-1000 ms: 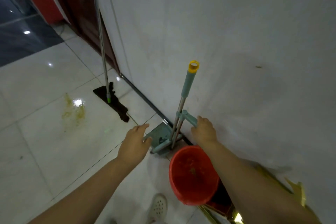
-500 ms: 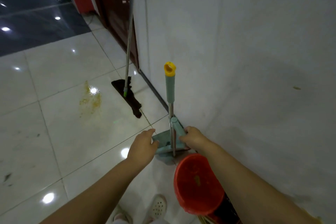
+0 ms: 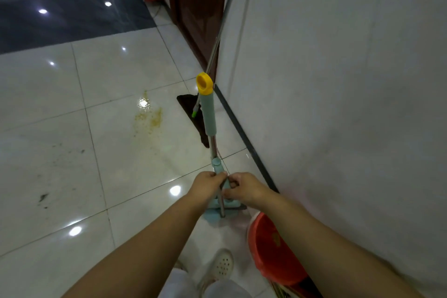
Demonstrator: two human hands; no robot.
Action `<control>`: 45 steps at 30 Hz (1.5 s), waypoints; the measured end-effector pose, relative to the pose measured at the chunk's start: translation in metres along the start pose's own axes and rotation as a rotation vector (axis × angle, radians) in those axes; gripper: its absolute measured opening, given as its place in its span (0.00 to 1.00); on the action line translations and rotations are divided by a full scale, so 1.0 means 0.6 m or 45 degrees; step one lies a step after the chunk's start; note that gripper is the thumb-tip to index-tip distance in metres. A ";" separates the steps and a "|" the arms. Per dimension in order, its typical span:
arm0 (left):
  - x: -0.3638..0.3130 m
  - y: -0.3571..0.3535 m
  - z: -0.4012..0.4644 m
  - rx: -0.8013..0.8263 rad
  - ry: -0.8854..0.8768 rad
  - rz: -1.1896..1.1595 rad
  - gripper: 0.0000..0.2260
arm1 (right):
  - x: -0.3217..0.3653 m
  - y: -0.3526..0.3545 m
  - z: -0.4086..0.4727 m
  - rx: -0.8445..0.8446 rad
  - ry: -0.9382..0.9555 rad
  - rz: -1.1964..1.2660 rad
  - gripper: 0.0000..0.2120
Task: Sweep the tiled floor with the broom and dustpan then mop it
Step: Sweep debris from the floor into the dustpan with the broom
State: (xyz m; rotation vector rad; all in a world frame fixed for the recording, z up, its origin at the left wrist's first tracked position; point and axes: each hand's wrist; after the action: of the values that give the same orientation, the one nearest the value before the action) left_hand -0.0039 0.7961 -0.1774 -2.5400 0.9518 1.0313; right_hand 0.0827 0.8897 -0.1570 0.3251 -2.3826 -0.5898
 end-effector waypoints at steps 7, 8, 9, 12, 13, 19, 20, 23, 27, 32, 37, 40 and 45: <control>-0.013 0.106 -0.005 -0.042 0.114 -0.264 0.10 | 0.108 0.020 0.025 -0.105 -0.092 0.037 0.10; -0.016 0.119 -0.005 -0.020 0.120 -0.363 0.10 | 0.133 0.027 0.032 -0.152 -0.145 0.175 0.10; -0.019 0.132 -0.007 0.009 0.129 -0.468 0.08 | 0.161 0.034 0.039 -0.168 -0.189 0.323 0.11; -0.027 0.172 -0.010 0.051 0.129 -0.573 0.07 | 0.253 0.045 0.057 -0.034 -0.246 0.699 0.14; -0.028 0.186 -0.008 0.044 0.116 -0.525 0.08 | 0.282 0.047 0.063 0.056 -0.263 0.787 0.16; -0.037 0.294 0.004 -0.187 -0.036 -0.239 0.09 | 0.412 0.027 0.105 0.544 -0.332 0.883 0.26; -0.039 0.312 0.006 -0.215 -0.050 -0.242 0.09 | 0.431 0.018 0.110 0.585 -0.330 0.913 0.23; -0.044 0.363 0.012 -0.293 -0.058 -0.267 0.12 | 0.484 -0.015 0.122 0.589 -0.323 0.956 0.20; -0.053 0.425 0.022 -0.349 -0.018 -0.279 0.16 | 0.544 -0.064 0.136 0.516 -0.276 0.959 0.15; -0.061 0.489 0.031 -0.391 -0.045 -0.421 0.18 | 0.600 -0.105 0.162 0.556 -0.291 0.914 0.14; -0.065 0.551 0.038 -0.497 -0.070 -0.507 0.17 | 0.651 -0.154 0.183 0.590 -0.221 0.949 0.12; -0.064 0.593 0.037 -0.630 -0.113 -0.416 0.20 | 0.679 -0.191 0.190 0.610 -0.145 0.878 0.05; -0.040 0.672 0.020 -0.857 -0.117 -0.405 0.17 | 0.710 -0.240 0.215 0.607 -0.198 0.819 0.04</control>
State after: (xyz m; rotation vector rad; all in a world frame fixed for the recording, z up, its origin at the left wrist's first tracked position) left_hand -0.2855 0.5064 -0.1607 -2.9752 0.1578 1.5358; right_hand -0.3118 0.6482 -0.0865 -0.3004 -2.5580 0.2607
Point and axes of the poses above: each hand's wrist, its own z-axis towards the middle knuckle, its own y-axis out of the back of the hand, x = y × z, and after that the axes turned 11 degrees about -z, right-handed
